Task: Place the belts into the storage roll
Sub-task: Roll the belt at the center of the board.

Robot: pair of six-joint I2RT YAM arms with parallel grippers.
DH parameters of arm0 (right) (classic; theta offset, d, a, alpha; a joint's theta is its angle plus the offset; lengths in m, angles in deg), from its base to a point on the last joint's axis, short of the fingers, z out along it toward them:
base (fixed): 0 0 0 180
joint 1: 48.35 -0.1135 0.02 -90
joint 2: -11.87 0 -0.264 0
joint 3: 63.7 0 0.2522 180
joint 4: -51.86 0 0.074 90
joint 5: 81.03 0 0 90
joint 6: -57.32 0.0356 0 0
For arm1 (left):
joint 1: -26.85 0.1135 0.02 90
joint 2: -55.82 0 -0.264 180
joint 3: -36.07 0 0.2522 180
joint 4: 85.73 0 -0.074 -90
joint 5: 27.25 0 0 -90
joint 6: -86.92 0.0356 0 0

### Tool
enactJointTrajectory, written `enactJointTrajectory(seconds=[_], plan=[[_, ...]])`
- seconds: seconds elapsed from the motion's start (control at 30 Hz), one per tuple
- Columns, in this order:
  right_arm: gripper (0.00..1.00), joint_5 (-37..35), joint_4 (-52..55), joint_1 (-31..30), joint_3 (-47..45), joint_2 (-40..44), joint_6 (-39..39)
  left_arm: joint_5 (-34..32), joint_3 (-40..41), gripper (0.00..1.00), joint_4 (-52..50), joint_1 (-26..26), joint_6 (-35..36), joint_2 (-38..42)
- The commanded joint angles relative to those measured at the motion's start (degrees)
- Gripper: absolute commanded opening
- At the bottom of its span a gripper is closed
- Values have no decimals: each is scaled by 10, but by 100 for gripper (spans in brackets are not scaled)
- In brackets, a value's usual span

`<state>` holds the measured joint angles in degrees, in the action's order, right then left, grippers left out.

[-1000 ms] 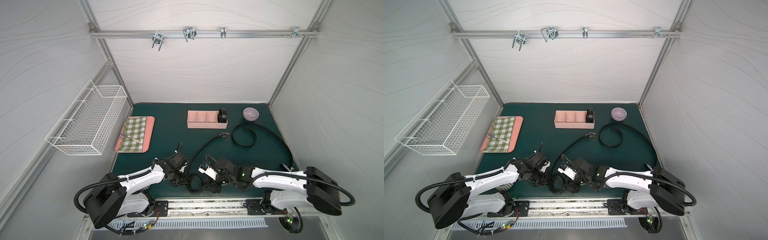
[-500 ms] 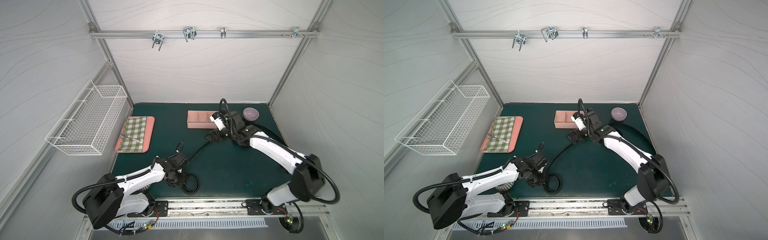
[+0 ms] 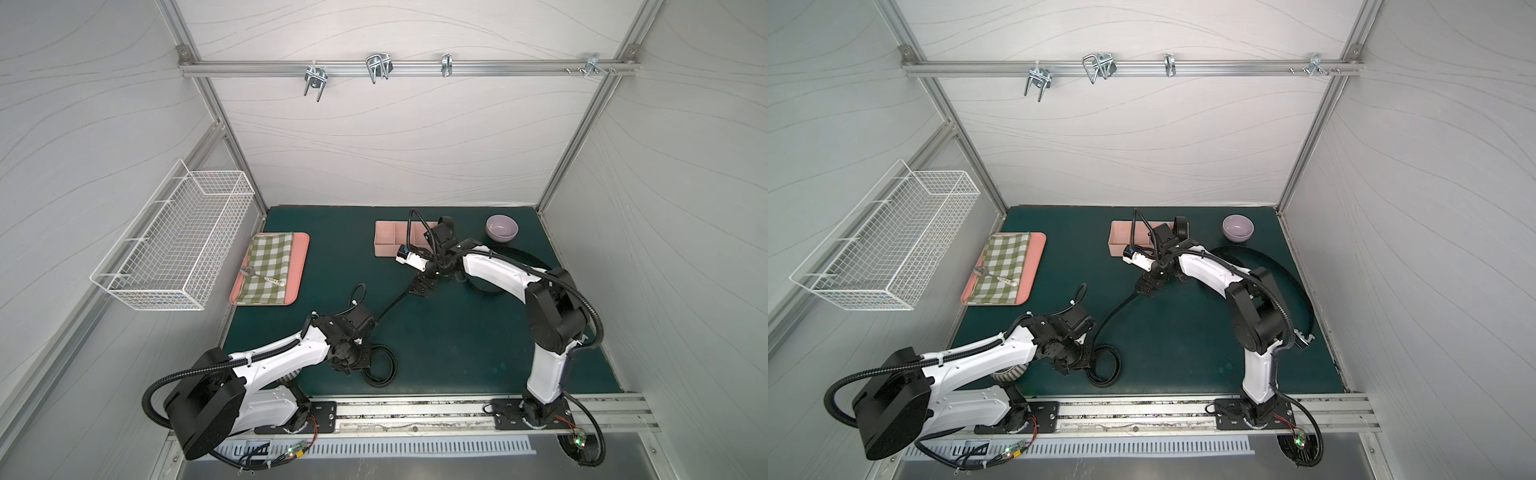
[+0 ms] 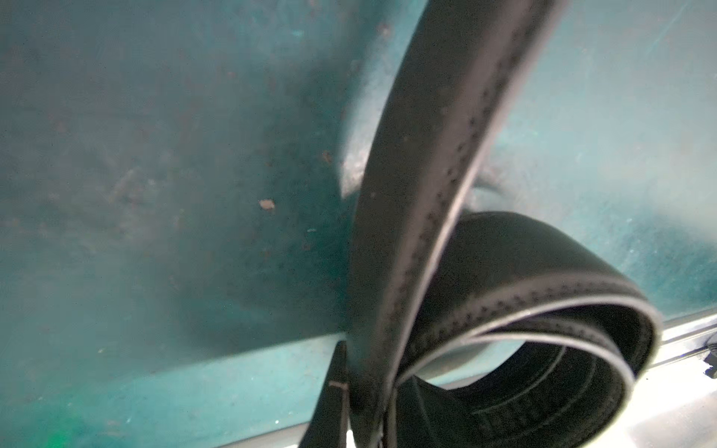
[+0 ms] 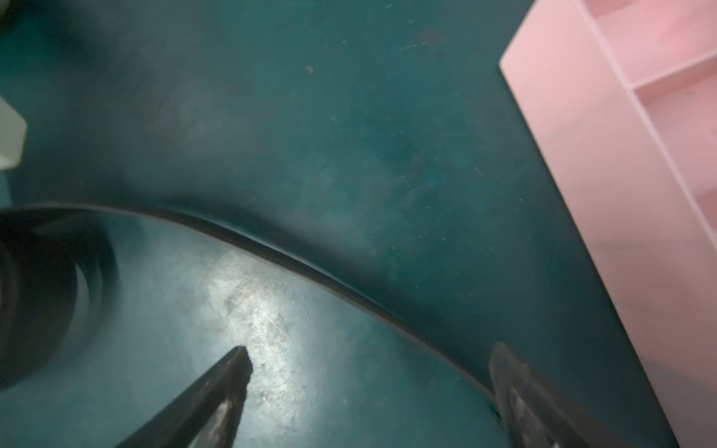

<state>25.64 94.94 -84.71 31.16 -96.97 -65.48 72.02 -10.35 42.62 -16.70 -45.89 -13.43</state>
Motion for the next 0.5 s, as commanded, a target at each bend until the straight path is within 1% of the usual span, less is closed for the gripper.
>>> enactJointTrajectory(seconds=[0.0,0.13,0.33,0.37,0.47], plan=[[99,9,-10,1,-13,-29,-67,-30,-22,0,-18,9,12,-8],[99,-3,-42,2,-22,-52,-72,-29,-29,0,-26,16,24,-10],[99,-24,-14,6,2,-85,-74,-25,-24,0,-22,22,30,-6],[97,-29,-1,6,10,-93,-70,-24,-24,0,-20,25,30,-8],[87,-42,41,10,40,-119,-66,-23,-29,0,-15,32,35,-12]])
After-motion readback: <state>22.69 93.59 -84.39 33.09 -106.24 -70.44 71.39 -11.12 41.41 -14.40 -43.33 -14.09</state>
